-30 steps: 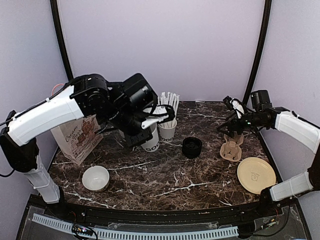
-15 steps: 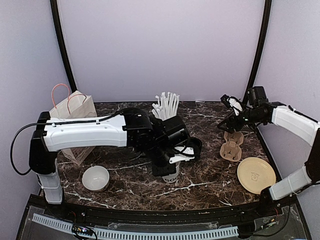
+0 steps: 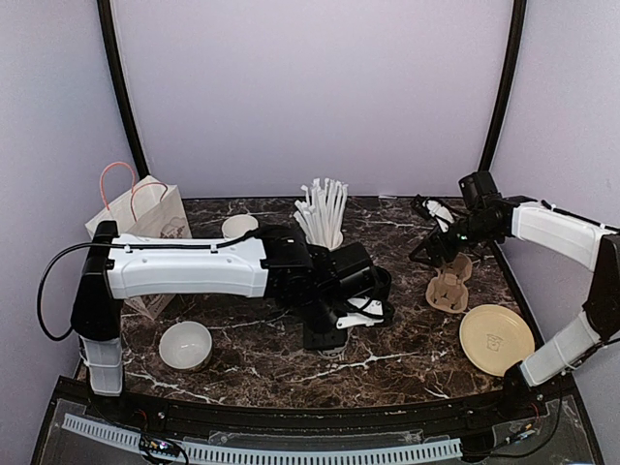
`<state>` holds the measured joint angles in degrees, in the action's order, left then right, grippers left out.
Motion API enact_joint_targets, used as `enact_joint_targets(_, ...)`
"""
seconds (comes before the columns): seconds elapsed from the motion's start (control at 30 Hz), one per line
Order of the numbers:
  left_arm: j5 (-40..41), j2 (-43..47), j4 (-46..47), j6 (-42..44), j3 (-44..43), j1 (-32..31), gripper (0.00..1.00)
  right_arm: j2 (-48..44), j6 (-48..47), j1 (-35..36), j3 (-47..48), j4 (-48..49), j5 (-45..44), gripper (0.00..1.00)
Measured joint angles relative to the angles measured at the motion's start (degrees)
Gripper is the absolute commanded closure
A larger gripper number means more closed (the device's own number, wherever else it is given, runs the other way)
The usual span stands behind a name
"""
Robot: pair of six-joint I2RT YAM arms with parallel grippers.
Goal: Pack the takeout coffee
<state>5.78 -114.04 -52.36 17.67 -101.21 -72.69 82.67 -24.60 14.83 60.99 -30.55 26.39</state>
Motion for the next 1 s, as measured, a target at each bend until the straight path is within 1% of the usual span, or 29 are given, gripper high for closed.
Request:
enact_joint_targets(0.03, 0.11, -0.02, -0.02, -0.02, 0.0, -0.09, 0.69, 0.17, 0.0, 0.24, 0.11, -0.09, 0.02, 0.29)
enact_joint_targets(0.1, 0.42, -0.02, -0.07, -0.02, 0.0, -0.26, 0.66, 0.68, -0.04, 1.01, 0.39, -0.28, 0.04, 0.31)
enact_joint_targets(0.27, 0.57, 0.52, -0.33, -0.2, -0.02, -0.83, 0.59, 3.04, 0.31, 3.1, 3.06, -1.64, -1.11, 0.43)
enact_joint_targets(0.33, 0.63, 1.75, -0.26, -0.26, 0.04, -0.85, 0.54, 4.81, 0.66, 3.61, 5.33, -2.43, -1.66, 0.46)
enact_joint_targets(0.43, 1.64, 7.67, 1.6, -0.37, 2.1, -0.81, 0.45, 8.59, 1.11, 4.52, 10.29, -3.91, -2.51, 0.52)
enact_joint_targets(0.53, 3.06, 15.63, 4.55, -1.18, 5.33, 0.15, 0.4, 11.41, 0.98, 6.34, 14.14, -6.1, -3.5, 0.56)
enact_joint_targets(0.6, 3.56, 21.2, 6.73, -2.58, 7.5, 1.53, 0.38, 13.18, 0.63, 8.35, 16.46, -8.09, -4.0, 0.56)
enact_joint_targets(0.73, 4.83, 28.04, 11.19, -5.9, 10.1, 5.55, 0.37, 16.5, -0.39, 12.87, 19.76, -12.26, -4.59, 0.56)
enact_joint_targets(0.83, 6.01, 29.55, 13.55, -8.2, 11.82, 7.54, 0.37, 19.26, -0.44, 15.74, 22.01, -15.17, -5.27, 0.52)
enact_joint_targets(1.0, 6.93, 29.05, 14.62, -9.92, 13.75, 7.54, 0.37, 23.17, 0.09, 19.54, 24.81, -18.75, -7.43, 0.49)
